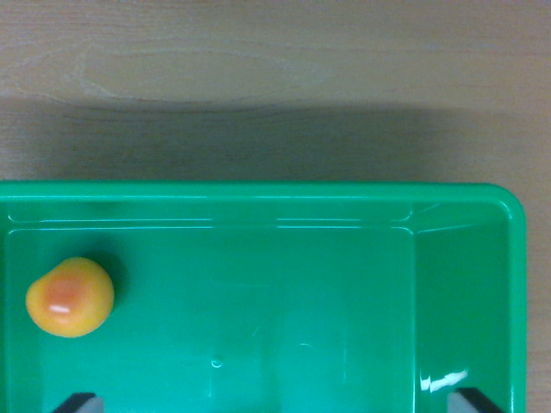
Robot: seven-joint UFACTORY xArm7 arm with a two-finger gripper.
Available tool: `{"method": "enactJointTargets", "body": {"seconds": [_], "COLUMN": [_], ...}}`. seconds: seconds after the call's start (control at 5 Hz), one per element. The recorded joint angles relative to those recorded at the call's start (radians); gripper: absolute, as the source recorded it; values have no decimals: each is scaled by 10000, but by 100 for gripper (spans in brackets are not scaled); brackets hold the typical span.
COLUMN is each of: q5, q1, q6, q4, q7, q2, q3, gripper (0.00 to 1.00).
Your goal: Pick fruit
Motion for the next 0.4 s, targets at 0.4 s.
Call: {"method": "enactJointTargets", "body": {"seconds": [0.4], "q5": [32], "q1": [28], "q6": [-203], "q4": [-129], "q7": [-84], "q2": [70], "q3": [34], "gripper": [0]}}
